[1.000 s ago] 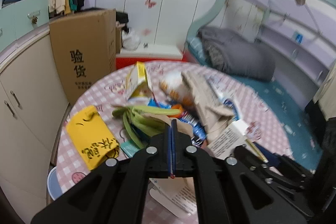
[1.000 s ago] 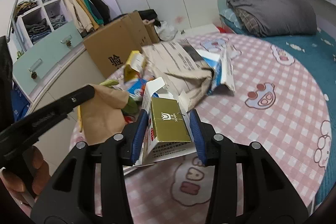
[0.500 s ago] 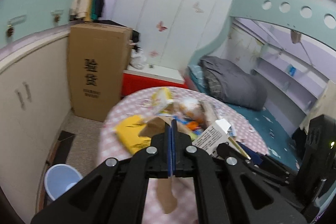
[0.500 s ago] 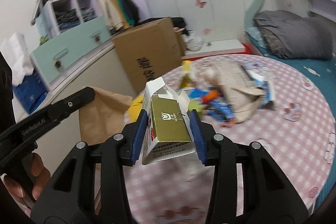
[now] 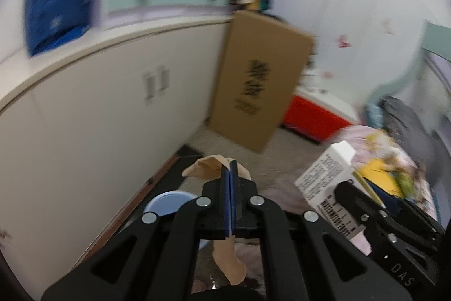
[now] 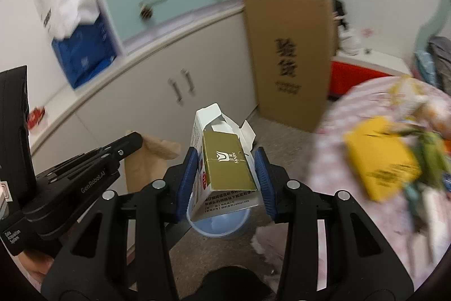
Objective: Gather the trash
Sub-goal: 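Carry the carton with the right gripper over the blue wastebasket and release it, then move both tools back toward the table over the white box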
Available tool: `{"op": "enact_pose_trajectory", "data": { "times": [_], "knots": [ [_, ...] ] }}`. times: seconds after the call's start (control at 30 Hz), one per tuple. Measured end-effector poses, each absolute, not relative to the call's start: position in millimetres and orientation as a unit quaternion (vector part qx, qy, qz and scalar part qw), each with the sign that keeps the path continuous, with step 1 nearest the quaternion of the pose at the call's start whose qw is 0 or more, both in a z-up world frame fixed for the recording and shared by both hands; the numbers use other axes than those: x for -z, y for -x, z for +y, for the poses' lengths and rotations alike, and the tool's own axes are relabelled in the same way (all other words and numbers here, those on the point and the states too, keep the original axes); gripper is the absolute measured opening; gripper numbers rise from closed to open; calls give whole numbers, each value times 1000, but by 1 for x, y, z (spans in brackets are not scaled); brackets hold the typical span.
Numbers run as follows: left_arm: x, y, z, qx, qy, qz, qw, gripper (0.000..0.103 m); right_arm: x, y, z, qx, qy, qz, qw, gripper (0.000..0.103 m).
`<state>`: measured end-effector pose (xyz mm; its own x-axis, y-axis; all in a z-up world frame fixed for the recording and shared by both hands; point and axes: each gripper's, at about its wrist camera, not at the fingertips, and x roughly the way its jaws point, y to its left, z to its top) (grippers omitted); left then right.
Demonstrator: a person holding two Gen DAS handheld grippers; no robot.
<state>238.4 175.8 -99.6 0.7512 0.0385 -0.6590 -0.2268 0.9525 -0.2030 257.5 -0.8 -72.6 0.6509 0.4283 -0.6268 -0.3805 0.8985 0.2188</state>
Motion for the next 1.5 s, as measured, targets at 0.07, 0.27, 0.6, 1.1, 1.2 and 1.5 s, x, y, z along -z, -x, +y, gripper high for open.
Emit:
{"op": "enact_pose_trajectory", "data": {
  "times": [0.07, 0.27, 0.6, 1.1, 1.2, 1.5],
  "knots": [
    [113, -246, 202, -100, 147, 357, 917, 1, 84, -269, 24, -237, -26, 361, 902, 41],
    [145, -263, 252, -159, 154, 383, 897, 1, 127, -310, 77, -261, -30, 380, 887, 54],
    [186, -284, 268, -168, 156, 424, 876, 1, 164, -325, 86, -233, -24, 419, 877, 69],
    [203, -318, 256, -156, 150, 442, 870, 1, 164, -325, 65, -186, -20, 395, 900, 76],
    [204, -324, 253, -156, 150, 442, 870, 1, 165, -327, 60, -178, -27, 390, 903, 76],
    [207, -329, 255, -170, 164, 449, 862, 72, 167, -328, 51, -170, -38, 391, 904, 77]
  ]
}}
